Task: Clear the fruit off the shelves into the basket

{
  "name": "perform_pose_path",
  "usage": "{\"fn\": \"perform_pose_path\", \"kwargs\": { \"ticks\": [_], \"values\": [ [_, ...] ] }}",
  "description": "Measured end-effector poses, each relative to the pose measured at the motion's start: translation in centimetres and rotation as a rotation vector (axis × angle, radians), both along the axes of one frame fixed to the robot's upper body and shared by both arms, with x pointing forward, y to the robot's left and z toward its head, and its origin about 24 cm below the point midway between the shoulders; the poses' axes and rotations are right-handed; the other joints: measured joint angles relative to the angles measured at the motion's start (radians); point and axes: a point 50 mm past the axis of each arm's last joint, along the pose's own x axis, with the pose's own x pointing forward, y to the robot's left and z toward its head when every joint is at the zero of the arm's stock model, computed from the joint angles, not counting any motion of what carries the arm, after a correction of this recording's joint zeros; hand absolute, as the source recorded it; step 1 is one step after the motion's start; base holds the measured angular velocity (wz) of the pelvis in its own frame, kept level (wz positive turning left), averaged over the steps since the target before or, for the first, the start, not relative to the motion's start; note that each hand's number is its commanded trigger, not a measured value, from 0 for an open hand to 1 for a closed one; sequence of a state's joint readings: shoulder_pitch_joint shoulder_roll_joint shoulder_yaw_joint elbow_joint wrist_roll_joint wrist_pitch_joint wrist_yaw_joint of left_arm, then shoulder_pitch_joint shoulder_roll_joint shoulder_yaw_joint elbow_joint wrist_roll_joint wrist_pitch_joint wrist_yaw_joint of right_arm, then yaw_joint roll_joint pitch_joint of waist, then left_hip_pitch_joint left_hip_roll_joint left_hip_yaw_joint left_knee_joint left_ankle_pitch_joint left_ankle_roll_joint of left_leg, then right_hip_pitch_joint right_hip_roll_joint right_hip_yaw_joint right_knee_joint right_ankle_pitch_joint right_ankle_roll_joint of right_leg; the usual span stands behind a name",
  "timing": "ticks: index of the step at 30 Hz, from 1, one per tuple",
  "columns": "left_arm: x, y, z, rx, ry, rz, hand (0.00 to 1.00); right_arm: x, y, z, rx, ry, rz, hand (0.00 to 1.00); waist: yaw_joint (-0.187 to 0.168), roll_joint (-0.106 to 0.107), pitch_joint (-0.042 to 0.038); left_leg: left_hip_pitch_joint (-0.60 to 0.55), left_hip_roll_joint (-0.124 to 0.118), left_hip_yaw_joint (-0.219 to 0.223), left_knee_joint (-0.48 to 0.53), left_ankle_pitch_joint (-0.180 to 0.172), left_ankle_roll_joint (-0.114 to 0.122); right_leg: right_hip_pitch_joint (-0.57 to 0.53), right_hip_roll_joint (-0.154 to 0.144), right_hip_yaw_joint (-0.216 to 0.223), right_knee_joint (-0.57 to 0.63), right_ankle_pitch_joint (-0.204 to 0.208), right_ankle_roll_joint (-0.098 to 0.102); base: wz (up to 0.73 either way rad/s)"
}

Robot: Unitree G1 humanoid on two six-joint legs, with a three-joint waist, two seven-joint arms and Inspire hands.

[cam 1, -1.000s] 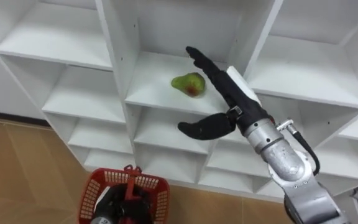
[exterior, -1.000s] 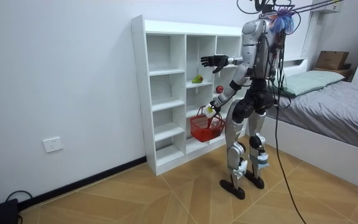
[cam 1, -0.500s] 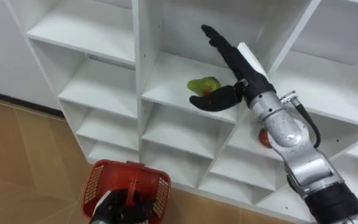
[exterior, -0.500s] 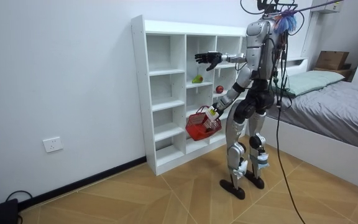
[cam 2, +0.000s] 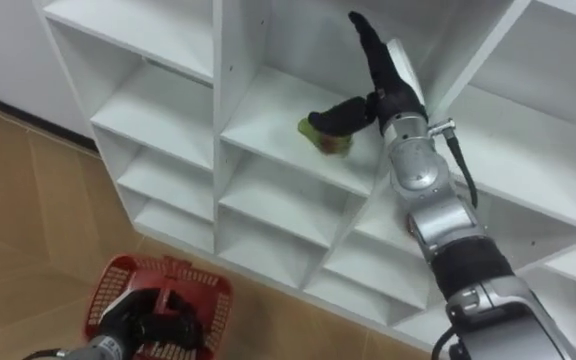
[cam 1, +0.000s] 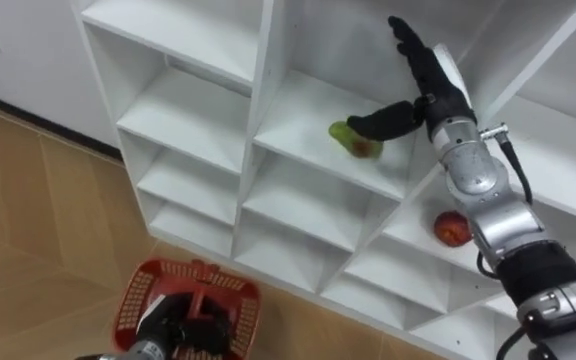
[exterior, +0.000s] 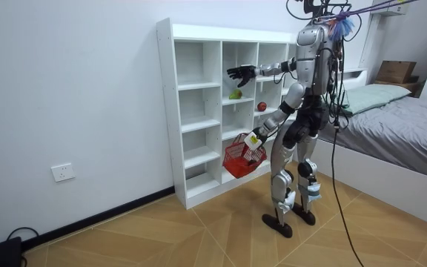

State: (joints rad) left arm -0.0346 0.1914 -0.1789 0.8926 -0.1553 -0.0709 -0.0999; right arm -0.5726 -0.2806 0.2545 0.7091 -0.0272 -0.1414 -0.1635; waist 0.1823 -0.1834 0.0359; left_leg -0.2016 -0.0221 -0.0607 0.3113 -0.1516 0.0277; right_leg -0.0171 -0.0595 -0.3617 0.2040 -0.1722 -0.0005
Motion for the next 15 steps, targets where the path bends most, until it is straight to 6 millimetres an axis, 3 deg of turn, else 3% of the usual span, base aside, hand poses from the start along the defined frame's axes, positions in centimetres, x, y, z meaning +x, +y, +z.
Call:
{"fn": "perform_pose_path", "kwargs": {
  "ticks": [5, 15],
  "values": [
    [-0.2, -0.1, -0.2, -0.020, 0.029, -0.019, 1.00, -0.3, -0.9, -1.6, -0.015, 0.072, -0.036, 0.00, 0.015, 0.003, 0.0016, -0.038, -0.008, -0.006, 0.014, 0.006, 0.007, -0.034, -0.008, -0.007, 0.007, 0.001, 0.002, 0.04],
    [-0.5, -0.3, -0.4, -0.034, 0.056, -0.041, 1.00, 0.1, -1.3, -1.4, -0.024, 0.084, -0.036, 0.00, 0.016, 0.015, 0.0036, -0.058, -0.010, -0.004, 0.013, 0.007, 0.009, -0.056, -0.010, -0.007, 0.010, 0.002, 0.004, 0.00]
  ]
}}
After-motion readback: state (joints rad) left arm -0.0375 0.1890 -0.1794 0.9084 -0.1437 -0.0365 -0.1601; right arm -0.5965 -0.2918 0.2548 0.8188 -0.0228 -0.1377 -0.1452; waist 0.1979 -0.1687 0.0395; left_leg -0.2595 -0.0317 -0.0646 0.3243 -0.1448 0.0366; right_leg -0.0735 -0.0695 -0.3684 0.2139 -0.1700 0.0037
